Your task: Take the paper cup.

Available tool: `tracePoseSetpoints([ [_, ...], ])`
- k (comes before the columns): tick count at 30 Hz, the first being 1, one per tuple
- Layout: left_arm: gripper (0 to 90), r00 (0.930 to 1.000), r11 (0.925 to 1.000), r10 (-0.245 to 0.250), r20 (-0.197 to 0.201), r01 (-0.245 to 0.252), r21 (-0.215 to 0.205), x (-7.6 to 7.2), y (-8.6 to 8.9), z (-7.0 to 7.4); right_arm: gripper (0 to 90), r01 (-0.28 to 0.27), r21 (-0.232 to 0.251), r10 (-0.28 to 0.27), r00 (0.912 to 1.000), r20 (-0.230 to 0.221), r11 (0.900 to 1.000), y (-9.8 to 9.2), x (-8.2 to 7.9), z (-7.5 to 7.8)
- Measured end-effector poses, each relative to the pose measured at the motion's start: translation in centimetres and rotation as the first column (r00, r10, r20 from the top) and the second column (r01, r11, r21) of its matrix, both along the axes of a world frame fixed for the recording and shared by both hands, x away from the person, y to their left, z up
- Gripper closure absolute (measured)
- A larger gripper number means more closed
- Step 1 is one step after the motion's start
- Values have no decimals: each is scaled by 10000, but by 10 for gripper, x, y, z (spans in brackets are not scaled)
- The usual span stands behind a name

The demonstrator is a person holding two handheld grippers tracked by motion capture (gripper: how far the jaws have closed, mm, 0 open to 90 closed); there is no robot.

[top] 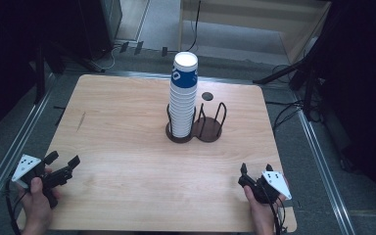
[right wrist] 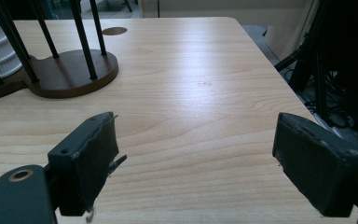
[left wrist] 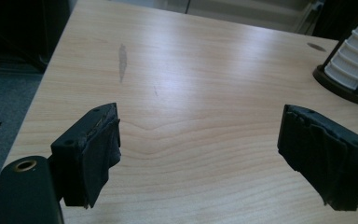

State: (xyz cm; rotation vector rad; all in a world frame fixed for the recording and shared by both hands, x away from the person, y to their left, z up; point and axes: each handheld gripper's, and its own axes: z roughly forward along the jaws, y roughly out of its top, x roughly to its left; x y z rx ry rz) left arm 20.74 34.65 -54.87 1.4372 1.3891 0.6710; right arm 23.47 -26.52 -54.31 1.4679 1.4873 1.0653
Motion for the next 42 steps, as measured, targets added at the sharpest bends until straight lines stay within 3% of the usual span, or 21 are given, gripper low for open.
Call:
tracePoseSetpoints([
  [3, 108, 9980, 9980, -624, -75, 623, -66, -1, 1, 1, 141, 52, -64, -53, 9999, -122, 10000, 1, 2, 0],
  [6, 100, 9981, 9977, -608, -91, 605, -315, -1, 4, 1, 141, -4, -266, -1, 9998, -191, 9996, 3, 3, 1],
  [8, 87, 9983, 9975, -578, -107, 573, -413, -1, 5, 1, 141, -36, 125, 40, 9996, -276, 9999, 2, 3, 2],
  [9, 79, 9984, 9977, -556, -138, 551, -389, -1, 5, 1, 141, -19, 312, 28, 9996, -287, 9995, 2, 3, 2],
  [12, 0, 9981, 9983, -570, -246, 568, -90, -1, 1, 1, 141, 22, 137, -17, 9993, -361, 9999, 2, 3, 4],
  [17, 0, 9976, 9974, -621, -307, 632, 351, -2, -4, 1, 142, 69, 137, -64, 9993, -363, 9999, 2, 4, 15],
  [23, 0, 9982, 9974, -480, -349, 498, 529, -2, -6, 1, 141, 5, 305, 5, 9995, -318, 9995, 9, 8, 35],
  [28, 0, 9982, 9966, -497, -344, 518, 637, -2, -8, 0, 141, -353, 143, 354, 9993, -116, 9993, 21, 8, 49],
  [42, 0, 9984, 9968, -382, -426, 411, 685, -1, -8, 1, 140, -1067, 453, 1064, 9943, 90, 9933, 57, 28, 70],
])
